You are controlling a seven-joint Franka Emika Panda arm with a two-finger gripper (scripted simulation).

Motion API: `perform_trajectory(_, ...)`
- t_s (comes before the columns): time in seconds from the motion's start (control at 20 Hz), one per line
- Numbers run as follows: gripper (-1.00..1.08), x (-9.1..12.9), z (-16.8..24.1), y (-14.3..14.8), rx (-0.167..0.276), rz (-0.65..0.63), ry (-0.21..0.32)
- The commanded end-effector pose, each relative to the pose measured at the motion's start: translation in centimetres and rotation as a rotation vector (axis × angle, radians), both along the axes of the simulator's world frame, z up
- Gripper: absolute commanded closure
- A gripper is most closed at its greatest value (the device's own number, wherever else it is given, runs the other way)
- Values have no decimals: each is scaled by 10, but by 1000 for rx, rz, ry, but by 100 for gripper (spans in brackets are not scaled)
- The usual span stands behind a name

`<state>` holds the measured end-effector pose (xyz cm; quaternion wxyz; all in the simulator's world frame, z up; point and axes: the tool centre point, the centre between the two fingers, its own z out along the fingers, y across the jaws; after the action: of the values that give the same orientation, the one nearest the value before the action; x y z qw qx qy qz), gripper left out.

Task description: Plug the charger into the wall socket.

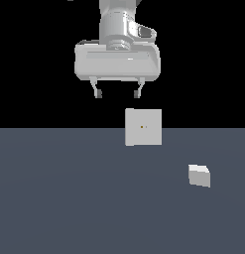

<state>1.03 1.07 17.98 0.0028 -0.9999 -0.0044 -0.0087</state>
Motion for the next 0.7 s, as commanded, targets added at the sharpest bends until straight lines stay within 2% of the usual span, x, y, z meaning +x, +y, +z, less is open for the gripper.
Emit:
perform_trajectory(0.0, -92, 0, 0, 0, 0, 0, 0)
perform_trajectory(0.3, -92, -2, -3, -4, -2, -12, -10)
perform_trajectory(0.65, -92, -9, -14, -21, -10, -58, -46)
